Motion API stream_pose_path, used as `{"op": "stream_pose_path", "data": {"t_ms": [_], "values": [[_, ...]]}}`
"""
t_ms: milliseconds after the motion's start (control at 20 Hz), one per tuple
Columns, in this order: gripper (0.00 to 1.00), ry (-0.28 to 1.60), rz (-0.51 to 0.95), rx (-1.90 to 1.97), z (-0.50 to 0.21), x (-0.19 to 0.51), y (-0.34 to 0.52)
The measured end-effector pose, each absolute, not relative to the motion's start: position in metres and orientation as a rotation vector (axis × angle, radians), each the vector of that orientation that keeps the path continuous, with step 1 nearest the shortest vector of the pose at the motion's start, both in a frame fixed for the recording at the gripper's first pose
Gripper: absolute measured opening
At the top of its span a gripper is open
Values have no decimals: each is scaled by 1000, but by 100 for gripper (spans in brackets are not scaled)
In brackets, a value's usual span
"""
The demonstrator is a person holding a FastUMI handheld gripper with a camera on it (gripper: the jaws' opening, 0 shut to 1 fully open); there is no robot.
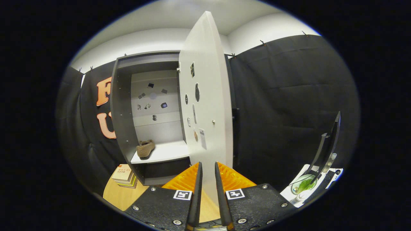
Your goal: Open the shoe cabinet door, grab the shoes and put them into the shoe cabinet, then close the shoe cabinet door.
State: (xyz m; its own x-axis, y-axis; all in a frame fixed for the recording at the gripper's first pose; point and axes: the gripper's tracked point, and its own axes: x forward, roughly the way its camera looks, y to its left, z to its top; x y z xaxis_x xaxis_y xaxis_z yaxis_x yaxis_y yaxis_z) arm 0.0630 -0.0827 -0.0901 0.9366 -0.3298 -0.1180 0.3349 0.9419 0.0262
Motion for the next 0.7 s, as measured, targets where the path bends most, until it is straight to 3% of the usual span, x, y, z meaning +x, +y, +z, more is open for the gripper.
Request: {"op": "stream_pose_path", "data": {"t_ms": [250,700], "values": [[42,122,-256,14,-98,77,-41],[62,232,-105,-38,-173,128,-14]]}}
